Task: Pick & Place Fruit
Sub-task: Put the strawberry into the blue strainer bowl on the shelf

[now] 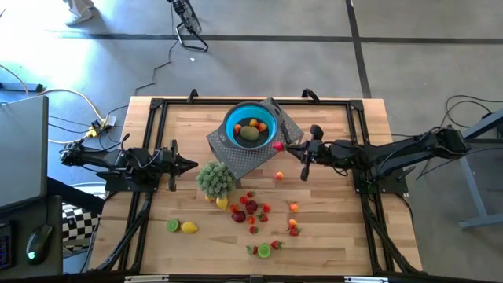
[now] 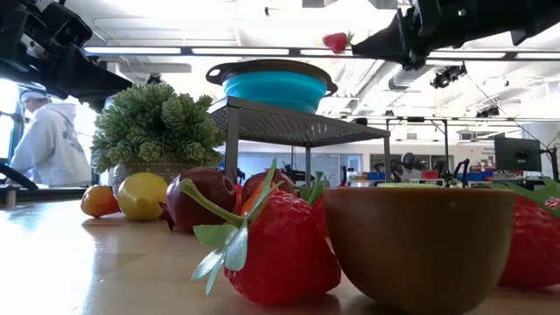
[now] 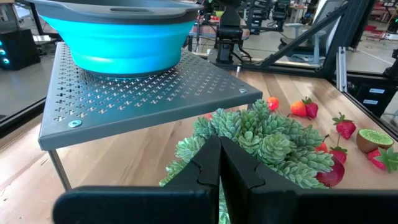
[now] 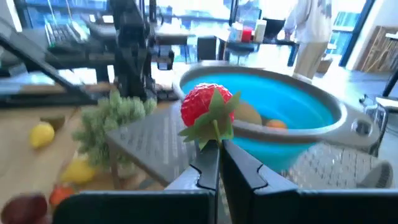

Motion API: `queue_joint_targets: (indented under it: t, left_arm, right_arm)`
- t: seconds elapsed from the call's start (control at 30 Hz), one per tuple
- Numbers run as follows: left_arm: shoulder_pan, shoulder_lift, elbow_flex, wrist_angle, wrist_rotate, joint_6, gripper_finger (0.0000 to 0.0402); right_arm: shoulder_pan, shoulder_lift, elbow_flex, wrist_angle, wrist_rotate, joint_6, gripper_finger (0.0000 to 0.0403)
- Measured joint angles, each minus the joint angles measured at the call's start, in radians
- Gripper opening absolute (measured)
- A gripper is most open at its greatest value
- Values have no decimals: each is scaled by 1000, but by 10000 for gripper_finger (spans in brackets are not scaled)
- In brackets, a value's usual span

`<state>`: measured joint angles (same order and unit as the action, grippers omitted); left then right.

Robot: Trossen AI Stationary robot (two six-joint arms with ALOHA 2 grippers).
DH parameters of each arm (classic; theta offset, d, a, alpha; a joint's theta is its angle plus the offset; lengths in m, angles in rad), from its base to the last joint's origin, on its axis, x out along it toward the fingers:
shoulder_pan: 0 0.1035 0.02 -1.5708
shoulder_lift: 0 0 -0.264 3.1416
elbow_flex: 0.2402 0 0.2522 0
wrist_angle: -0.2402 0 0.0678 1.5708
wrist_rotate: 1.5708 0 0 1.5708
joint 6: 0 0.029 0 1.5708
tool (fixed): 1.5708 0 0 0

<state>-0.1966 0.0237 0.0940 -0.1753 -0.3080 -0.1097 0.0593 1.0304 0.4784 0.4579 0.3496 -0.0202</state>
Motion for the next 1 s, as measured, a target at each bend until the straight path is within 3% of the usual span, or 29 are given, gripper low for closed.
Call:
queue_joint_targets:
  t: [0.3,0.67,1.0]
  left_arm:
    - [0,0,0,0,0,0,1]
    - [0,0,0,0,0,0,1]
    - [0,0,0,0,1,0,1]
  right_arm:
    - [-2,50,92,1,26,-9,3]
    - [-64,245,249,-11,15,-10,3]
    - [-123,356,469,-226,-32,-10,3]
